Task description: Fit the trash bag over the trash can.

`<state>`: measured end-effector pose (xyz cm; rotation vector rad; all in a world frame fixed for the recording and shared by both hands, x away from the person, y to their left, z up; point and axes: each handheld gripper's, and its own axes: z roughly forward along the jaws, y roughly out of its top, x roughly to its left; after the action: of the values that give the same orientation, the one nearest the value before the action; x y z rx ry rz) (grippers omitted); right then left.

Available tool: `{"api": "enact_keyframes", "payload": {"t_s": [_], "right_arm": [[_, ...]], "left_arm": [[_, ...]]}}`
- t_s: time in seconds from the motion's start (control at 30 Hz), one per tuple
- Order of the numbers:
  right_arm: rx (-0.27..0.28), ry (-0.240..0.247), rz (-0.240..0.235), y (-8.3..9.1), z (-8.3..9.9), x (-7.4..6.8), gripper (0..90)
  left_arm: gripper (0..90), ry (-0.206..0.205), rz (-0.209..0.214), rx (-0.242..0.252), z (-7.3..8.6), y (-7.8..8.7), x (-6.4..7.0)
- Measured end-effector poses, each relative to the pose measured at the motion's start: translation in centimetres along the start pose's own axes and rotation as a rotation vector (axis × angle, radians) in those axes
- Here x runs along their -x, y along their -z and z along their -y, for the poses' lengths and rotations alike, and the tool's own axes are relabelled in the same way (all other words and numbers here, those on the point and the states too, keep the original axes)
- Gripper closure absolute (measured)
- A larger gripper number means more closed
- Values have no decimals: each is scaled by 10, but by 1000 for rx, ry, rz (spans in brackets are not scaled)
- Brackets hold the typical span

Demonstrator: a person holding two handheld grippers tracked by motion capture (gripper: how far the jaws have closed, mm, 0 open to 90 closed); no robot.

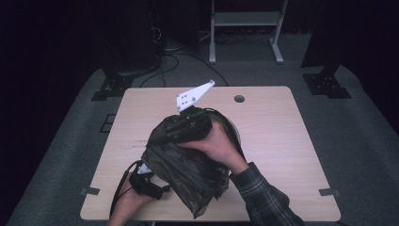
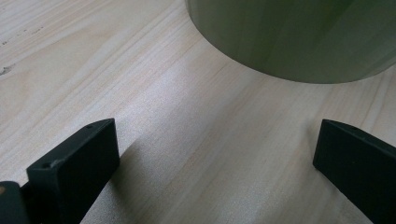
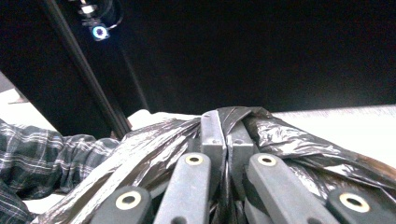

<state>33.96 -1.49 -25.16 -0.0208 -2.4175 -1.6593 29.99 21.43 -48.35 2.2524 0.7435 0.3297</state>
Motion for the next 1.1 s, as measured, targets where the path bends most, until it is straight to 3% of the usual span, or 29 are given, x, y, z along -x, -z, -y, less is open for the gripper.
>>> {"api": "enact_keyframes", "payload": {"t_s": [0.23, 0.47, 0.73, 0.97, 1.1], "right_arm": [[-21, -74, 107, 32, 18, 8, 880], [-34, -91, 211, 63, 32, 10, 874], [-96, -103, 382, 93, 51, 18, 866], [-135, -122, 455, 103, 65, 34, 834], [-119, -131, 460, 101, 71, 39, 703]], "left_arm": [[0, -1, 1, -1, 0, 0, 0], [0, -3, 2, -2, 0, 0, 0], [0, -3, 3, -2, 0, 0, 0], [0, -2, 2, -2, 0, 0, 0], [0, -2, 2, -2, 0, 0, 0]]}}
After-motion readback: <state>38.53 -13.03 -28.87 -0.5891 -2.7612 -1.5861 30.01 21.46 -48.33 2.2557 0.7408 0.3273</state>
